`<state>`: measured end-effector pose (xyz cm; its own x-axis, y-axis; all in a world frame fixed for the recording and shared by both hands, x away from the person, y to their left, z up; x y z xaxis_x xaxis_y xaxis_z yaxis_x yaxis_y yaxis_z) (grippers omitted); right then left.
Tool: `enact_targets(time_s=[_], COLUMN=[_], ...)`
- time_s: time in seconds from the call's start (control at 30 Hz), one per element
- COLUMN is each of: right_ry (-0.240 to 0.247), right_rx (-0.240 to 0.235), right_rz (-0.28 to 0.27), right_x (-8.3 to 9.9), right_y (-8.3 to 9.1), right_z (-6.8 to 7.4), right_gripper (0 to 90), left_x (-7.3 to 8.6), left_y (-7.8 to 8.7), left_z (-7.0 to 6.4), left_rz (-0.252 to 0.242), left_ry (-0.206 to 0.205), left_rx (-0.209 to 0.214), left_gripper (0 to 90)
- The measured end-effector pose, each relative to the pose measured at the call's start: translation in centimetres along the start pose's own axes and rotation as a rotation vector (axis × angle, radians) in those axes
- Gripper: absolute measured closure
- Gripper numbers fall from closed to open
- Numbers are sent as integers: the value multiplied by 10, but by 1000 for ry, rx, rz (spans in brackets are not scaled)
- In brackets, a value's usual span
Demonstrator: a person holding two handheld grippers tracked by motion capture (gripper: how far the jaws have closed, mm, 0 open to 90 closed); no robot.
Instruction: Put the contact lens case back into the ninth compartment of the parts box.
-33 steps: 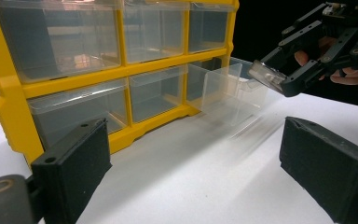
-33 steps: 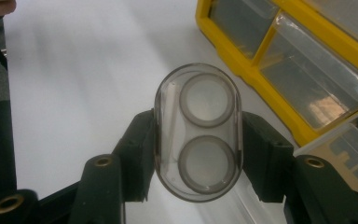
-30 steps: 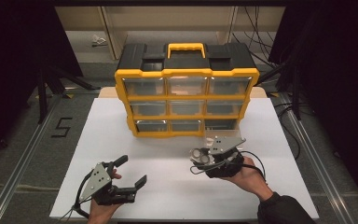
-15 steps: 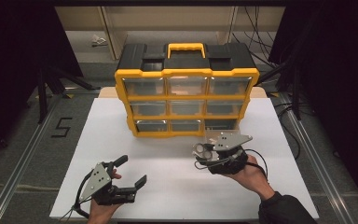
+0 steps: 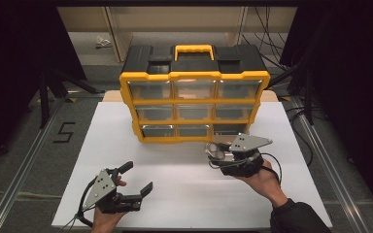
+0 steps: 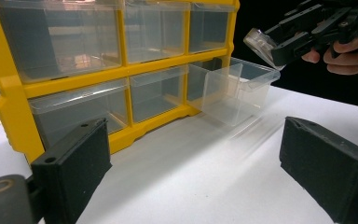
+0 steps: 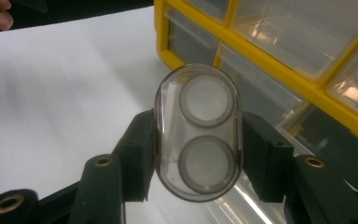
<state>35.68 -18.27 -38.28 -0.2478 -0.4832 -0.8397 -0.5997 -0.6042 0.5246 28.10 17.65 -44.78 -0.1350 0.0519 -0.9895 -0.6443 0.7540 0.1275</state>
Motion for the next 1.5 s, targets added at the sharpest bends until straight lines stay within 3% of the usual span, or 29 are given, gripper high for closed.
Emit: enact_targets(time_s=[1.5], right_ry=[-96], right_rx=[101], right_rz=[-32], right_x=[9], right_y=[13], right_z=[-34], right_gripper=[496], left_x=[0], left_y=[0], left_z=[0], left_rz=[-2], left_ry=[-1], left_rx=[-1], left_gripper=[82])
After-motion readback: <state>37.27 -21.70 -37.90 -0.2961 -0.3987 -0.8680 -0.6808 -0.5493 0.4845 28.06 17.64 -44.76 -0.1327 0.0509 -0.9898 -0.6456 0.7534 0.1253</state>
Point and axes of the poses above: each handheld gripper's, and its own axes: y roughly backward along the jaws, x roughly out of its underside, z roughly to its left, the point moved 1 cm from there along -y, roughly forward along the jaws, and after that the axes turned 5 degrees about x, right-handed, at the moved point
